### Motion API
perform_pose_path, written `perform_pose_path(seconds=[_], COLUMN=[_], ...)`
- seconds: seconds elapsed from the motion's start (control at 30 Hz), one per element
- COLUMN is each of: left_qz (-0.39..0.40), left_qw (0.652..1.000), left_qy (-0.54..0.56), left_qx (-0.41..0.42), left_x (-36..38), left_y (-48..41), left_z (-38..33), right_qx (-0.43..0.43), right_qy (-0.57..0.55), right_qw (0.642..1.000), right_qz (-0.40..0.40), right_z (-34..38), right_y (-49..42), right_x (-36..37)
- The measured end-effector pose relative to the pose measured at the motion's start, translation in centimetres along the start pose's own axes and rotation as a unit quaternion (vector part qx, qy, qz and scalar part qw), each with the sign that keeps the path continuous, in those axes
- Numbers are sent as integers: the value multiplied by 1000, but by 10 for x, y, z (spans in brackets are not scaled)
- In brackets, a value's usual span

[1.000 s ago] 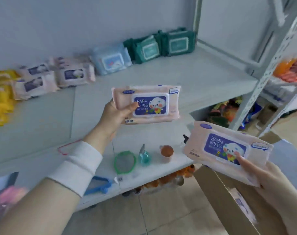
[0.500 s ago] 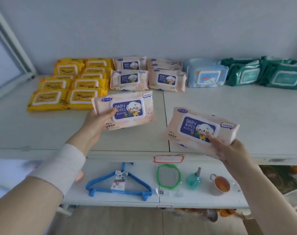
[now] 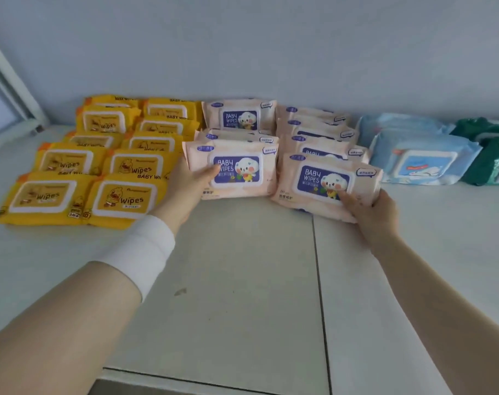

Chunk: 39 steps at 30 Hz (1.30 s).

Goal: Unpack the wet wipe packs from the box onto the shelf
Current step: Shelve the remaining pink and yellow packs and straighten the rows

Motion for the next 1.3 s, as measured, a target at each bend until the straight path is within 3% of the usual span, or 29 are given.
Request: perform_pose_path(seconds=[0.13, 0.27, 0.37, 0.47, 0.6, 0.7, 0.83, 0.93, 1.1, 1.3], left_qz=[-53, -68, -41, 72, 218, 316, 434, 494, 573, 625], left_qw=[976, 933, 831, 726, 663, 616, 521, 476, 381, 277], left_qy=[-210, -344, -513, -608, -616, -617, -597, -565, -509, -528], left_qx=[19, 77, 211, 314, 365, 375, 429, 458, 517, 504], left_x=[11, 15, 25, 49, 104, 165, 257, 320, 410, 512], left_y=[-24, -12, 0, 21, 74, 134, 253, 359, 536, 646], left_z=[4, -8, -17, -43, -103, -145, -188, -205, -186, -119], right_qx=[-33, -49, -94, -79, -32, 8, 104, 194, 329, 446], right_qy=[157, 204, 344, 476, 547, 546, 560, 553, 513, 419], right_qw=[985, 974, 934, 875, 835, 837, 816, 801, 788, 785], right_qz=[-69, -89, -26, 27, 48, 47, 99, 122, 87, 94], right_z=[-7, 1, 0, -1, -1, -6, -42, -88, -174, -292], right_y=[-14, -2, 15, 37, 72, 109, 171, 229, 331, 386], right_x=[14, 16, -1, -39, -115, -190, -310, -407, -534, -606])
Point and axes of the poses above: each hand's wrist, its own y-axis away from the middle knuckle, its own x-axis out of the palm, z = x × y, the point moved 1 cm from there along -y, towards the middle knuckle, and after that the axes turned 7 degrees about -y, right-handed, at the moved point
